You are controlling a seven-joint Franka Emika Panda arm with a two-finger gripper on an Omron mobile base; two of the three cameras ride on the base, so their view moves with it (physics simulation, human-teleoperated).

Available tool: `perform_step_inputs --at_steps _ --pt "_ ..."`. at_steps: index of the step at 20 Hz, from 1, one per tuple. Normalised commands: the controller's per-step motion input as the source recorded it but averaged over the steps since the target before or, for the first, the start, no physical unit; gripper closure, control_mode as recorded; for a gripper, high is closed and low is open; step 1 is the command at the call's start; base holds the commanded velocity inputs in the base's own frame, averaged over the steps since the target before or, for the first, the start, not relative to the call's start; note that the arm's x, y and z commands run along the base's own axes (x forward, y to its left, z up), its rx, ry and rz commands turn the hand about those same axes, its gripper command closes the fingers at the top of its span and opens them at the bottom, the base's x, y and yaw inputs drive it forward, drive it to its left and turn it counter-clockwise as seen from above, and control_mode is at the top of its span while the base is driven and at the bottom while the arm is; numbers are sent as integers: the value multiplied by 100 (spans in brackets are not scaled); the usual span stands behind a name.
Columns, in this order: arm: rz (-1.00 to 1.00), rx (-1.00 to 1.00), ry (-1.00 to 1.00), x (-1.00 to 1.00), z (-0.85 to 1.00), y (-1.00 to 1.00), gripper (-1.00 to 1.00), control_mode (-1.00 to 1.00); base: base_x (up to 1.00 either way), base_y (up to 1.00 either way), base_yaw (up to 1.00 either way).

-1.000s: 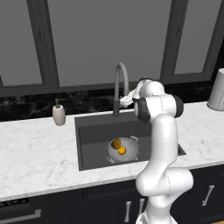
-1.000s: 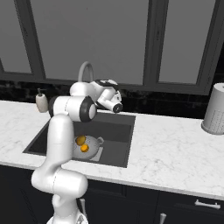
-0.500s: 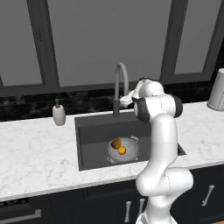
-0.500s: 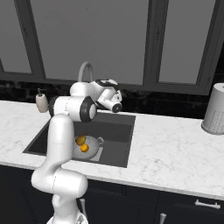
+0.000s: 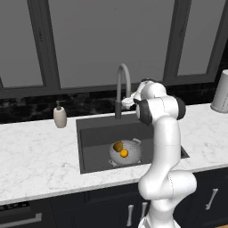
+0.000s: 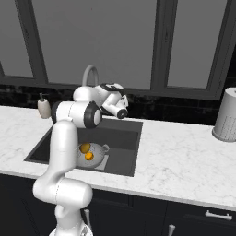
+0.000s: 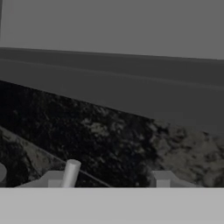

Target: Put the colander in the sink, put the tangerine, pear in the colander, and turn on the sink faucet and pour water over the colander.

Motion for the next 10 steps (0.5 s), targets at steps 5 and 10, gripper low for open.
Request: perform_step_inputs --at_steps 5,10 --pt "-3 0 0 9 -16 3 100 -100 0 0 0" --pt "-4 4 0 8 -19 -2 100 -100 0 0 0"
